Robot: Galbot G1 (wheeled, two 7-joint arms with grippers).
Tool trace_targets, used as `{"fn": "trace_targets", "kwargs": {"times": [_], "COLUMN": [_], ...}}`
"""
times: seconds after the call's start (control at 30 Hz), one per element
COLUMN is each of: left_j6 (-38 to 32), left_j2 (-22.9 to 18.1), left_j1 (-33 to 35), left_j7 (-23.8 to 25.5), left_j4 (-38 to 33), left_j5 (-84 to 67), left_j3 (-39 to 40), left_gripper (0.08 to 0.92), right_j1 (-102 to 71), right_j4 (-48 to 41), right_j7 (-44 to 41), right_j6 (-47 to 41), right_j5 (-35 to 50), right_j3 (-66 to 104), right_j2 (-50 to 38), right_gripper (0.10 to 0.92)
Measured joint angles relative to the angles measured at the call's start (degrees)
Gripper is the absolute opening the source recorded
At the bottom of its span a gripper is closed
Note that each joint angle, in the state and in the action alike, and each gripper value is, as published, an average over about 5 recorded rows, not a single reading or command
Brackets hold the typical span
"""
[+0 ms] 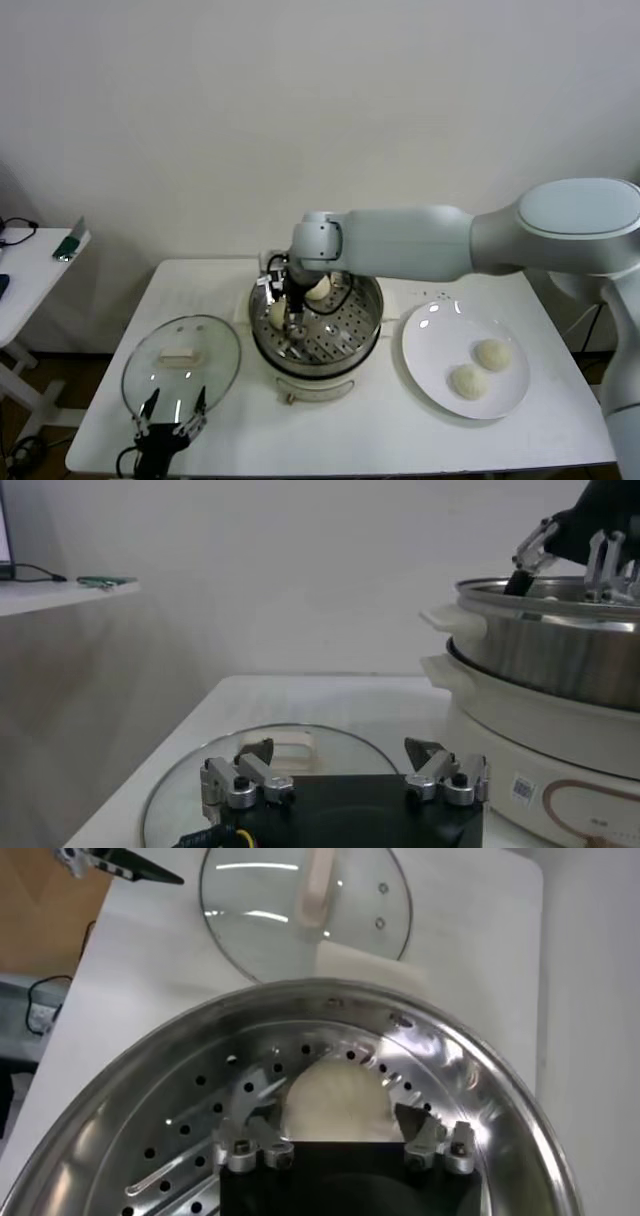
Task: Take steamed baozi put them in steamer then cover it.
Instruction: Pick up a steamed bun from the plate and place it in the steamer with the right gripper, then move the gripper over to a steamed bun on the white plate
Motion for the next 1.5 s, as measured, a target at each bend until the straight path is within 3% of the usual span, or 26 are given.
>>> {"fn": "trace_targets", "kwargs": {"times": [0.43,0.77,1.07,1.5], "left_j6": [0.4,0.6,0.4,0.3], "left_j2": [0.2,0.2,-0.1,-0.7], "left_j1": [-0.9,-1.7,-1.1,-0.3], "left_j7": [0.3,0.4,0.4,0.3], "left_j4": [0.1,0.8,0.7,0.4], "left_j5": [0.2,0.0,0.1,0.6], "left_j3": [0.4,0.2,0.0,-0.3], "left_gripper": [0.823,0.823,0.823,0.823], "right_j1": [16.3,23.8,13.8,-6.6], "right_j4": [9.9,17.4,18.6,15.2], "right_j7": [-11.2,-16.6,-16.7,-14.2], "right_j6": [8.9,13.7,13.7,11.8], "right_j5": [-1.9,-12.5,-24.0,-33.7], "right_j3": [-9.3,-21.3,-18.3,-3.5], "right_j2": [-17.2,-35.2,-46.8,-51.1], "right_gripper": [0.823,0.823,0.823,0.823]}}
